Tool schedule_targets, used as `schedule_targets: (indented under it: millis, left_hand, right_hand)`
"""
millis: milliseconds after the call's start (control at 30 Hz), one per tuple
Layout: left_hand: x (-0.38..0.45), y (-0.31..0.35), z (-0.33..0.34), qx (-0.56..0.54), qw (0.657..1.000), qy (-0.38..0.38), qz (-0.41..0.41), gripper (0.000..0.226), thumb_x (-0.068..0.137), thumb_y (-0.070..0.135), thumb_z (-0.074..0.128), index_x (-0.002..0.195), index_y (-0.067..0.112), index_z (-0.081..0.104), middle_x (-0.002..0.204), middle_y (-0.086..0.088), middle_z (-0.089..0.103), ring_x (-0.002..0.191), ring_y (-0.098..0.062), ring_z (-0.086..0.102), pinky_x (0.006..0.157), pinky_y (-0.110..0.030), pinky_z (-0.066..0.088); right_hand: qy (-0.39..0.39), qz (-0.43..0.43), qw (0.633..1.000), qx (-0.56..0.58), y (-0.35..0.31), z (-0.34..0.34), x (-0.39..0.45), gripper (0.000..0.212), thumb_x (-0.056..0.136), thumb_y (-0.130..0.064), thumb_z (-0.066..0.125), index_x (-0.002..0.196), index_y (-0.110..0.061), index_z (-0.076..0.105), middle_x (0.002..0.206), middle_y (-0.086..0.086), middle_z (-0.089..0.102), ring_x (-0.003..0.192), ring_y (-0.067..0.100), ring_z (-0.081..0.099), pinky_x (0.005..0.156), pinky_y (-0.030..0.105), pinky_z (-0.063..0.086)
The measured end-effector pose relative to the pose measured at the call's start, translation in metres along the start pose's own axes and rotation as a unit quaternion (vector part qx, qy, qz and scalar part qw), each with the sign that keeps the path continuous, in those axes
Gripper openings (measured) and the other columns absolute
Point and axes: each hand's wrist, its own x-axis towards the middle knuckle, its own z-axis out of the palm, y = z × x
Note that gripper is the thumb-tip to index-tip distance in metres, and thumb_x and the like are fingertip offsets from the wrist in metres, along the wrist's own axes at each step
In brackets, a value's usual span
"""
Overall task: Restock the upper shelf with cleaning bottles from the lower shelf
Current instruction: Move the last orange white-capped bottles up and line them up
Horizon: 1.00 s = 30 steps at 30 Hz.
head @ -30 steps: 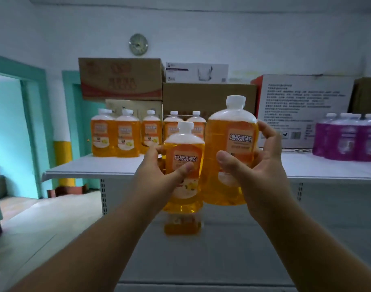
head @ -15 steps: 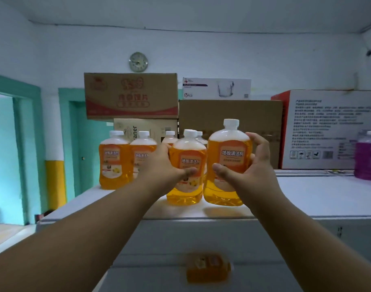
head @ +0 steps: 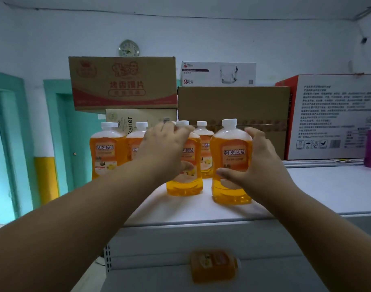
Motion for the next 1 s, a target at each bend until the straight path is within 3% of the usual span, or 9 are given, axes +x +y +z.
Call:
schedule_targets:
  millis: [133, 300, 633, 833, 1000]
  left_hand:
    - [0.01, -0.007, 0.011, 0.03, 0.999, -0.011, -0.01, 0.092, 0.076, 0.065, 0.072, 0.151, 0.032, 0.029, 0.141, -0.006, 0.047, 0.13, -0.029, 0.039, 0.108, -0.043, 0.03]
    - [0.017, -0.016, 0.024, 0.063, 0.998, -0.003, -0.023, 0.09, 0.077, 0.066, 0.07, 0.15, 0.032, 0.029, 0.141, -0.007, 0.048, 0.132, -0.03, 0.04, 0.11, -0.046, 0.029]
    - [0.022, -0.02, 0.04, 0.072, 0.997, 0.019, -0.031, 0.092, 0.078, 0.066, 0.068, 0.152, 0.031, 0.026, 0.143, -0.008, 0.048, 0.131, -0.031, 0.042, 0.109, -0.046, 0.03]
    - [0.015, -0.021, 0.043, 0.096, 0.994, 0.046, -0.028, 0.095, 0.08, 0.068, 0.065, 0.154, 0.033, 0.018, 0.149, -0.01, 0.043, 0.136, -0.031, 0.037, 0.111, -0.046, 0.027]
    - [0.008, -0.025, 0.039, 0.1, 0.993, 0.069, -0.005, 0.085, 0.083, 0.064, 0.064, 0.152, 0.033, 0.025, 0.15, -0.01, 0.041, 0.135, -0.031, 0.036, 0.111, -0.045, 0.027]
  right_hand:
    - [-0.032, -0.013, 0.998, -0.047, -0.002, 0.003, 0.004, 0.107, 0.065, -0.052, 0.084, 0.141, -0.05, 0.009, 0.127, 0.001, 0.042, 0.103, 0.015, 0.048, 0.089, 0.041, 0.051]
    - [-0.099, -0.012, 0.994, -0.038, 0.007, 0.001, 0.016, 0.11, 0.069, -0.04, 0.084, 0.143, -0.052, 0.004, 0.133, 0.003, 0.038, 0.101, 0.015, 0.048, 0.077, 0.029, 0.048]
    - [-0.089, -0.014, 0.992, -0.091, 0.002, 0.022, 0.039, 0.108, 0.065, -0.049, 0.086, 0.145, -0.043, 0.014, 0.137, 0.004, 0.044, 0.115, 0.023, 0.055, 0.092, 0.043, 0.055]
    - [-0.098, 0.0, 0.988, -0.117, -0.001, 0.042, 0.053, 0.107, 0.067, -0.047, 0.085, 0.146, -0.04, 0.013, 0.138, 0.009, 0.038, 0.112, 0.027, 0.056, 0.083, 0.038, 0.055]
    - [-0.098, 0.013, 0.985, -0.141, -0.002, 0.052, 0.062, 0.106, 0.069, -0.046, 0.085, 0.147, -0.036, 0.014, 0.138, 0.009, 0.038, 0.113, 0.031, 0.055, 0.082, 0.041, 0.056]
